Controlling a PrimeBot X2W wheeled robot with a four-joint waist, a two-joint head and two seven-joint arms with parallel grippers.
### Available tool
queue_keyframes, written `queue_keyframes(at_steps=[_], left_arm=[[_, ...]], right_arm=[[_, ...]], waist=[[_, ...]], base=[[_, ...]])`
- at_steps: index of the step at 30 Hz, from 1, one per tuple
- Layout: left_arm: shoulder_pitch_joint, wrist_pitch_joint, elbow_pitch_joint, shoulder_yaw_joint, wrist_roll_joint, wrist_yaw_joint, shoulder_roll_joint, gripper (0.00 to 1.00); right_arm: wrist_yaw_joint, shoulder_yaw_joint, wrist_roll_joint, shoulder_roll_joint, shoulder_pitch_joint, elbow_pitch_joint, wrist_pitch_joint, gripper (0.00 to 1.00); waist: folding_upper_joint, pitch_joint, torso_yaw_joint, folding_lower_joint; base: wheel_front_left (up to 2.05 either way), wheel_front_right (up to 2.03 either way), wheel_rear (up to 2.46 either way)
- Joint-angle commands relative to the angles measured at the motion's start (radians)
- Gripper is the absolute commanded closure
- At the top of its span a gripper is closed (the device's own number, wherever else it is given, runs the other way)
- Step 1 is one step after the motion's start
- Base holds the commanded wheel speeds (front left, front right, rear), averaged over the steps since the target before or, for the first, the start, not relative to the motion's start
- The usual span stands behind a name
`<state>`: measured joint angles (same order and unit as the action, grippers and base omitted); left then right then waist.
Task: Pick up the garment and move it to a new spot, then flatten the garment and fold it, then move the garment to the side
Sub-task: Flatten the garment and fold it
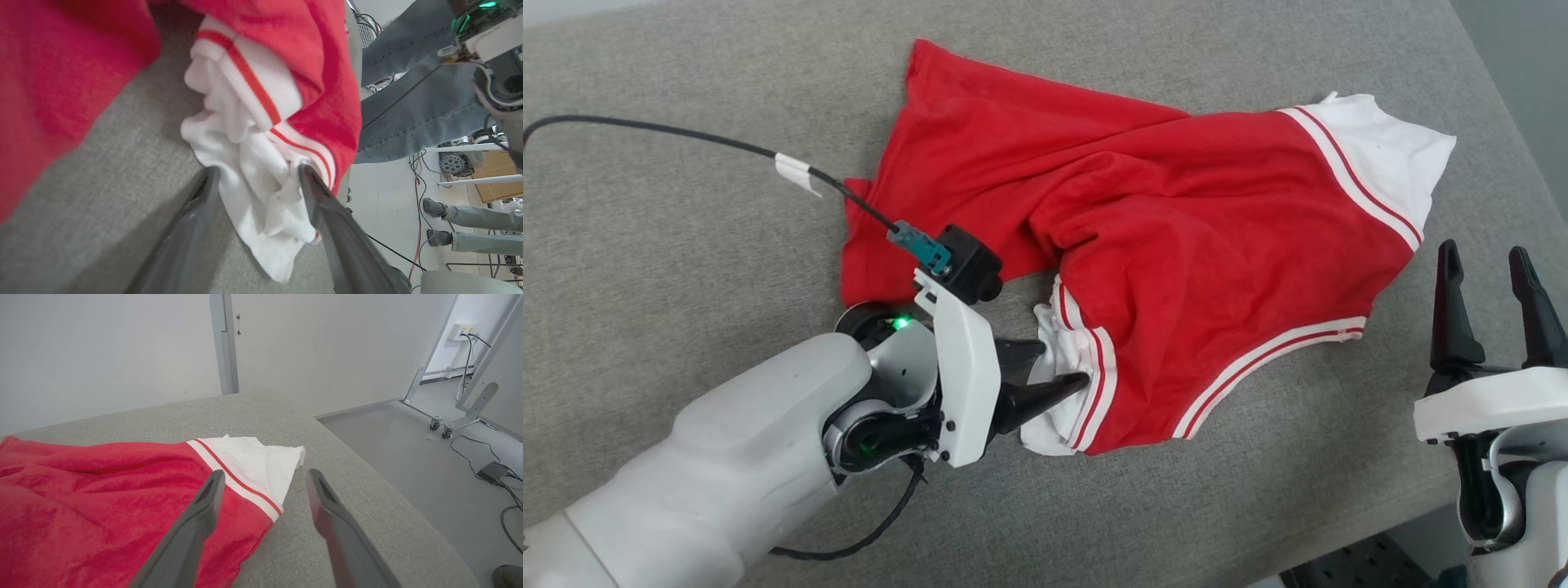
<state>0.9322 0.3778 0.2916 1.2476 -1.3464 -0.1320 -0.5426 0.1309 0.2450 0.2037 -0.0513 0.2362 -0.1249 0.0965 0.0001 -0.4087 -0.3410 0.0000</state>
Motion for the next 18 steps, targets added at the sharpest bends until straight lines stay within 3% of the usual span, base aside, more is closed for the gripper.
queue_keyframes(at_steps=[1,2,4,5,11,18], left_arm=[[-0.007,0.008,0.021,0.017,0.013,0.003,0.000,0.00],[-0.012,0.014,0.026,0.022,0.015,0.003,0.001,0.00],[-0.020,0.018,0.032,0.032,0.013,0.003,0.006,0.57],[-0.021,0.010,0.038,0.034,0.015,0.003,0.007,1.00],[0.004,-0.056,0.029,0.027,-0.021,0.003,-0.008,1.00],[0.030,-0.177,-0.074,0.001,-0.058,0.002,-0.098,1.00]], right_arm=[[0.000,-0.003,0.007,0.000,0.009,0.000,0.006,0.00],[0.000,-0.004,0.008,0.000,0.011,0.002,0.008,0.00],[0.000,-0.003,0.009,0.000,0.013,0.006,0.011,0.00],[0.000,-0.002,0.009,0.000,0.014,0.008,0.011,0.00],[0.000,0.005,0.001,0.000,0.009,0.016,0.004,0.00],[0.000,0.023,-0.038,0.000,-0.008,0.043,-0.029,0.00]], waist=[[-0.0001,-0.004,-0.003,0.0000],[-0.0001,-0.006,-0.005,0.0000],[-0.0001,-0.008,-0.005,0.0000],[-0.0001,-0.009,-0.004,0.0000],[-0.0001,0.004,0.030,0.0000],[-0.0001,0.052,0.133,0.0000]], base=[[0.00,0.00,0.00],[0.00,0.00,0.00],[0.00,0.00,0.00],[0.00,0.00,0.00],[0.00,0.00,0.00],[0.00,0.00,0.00]])
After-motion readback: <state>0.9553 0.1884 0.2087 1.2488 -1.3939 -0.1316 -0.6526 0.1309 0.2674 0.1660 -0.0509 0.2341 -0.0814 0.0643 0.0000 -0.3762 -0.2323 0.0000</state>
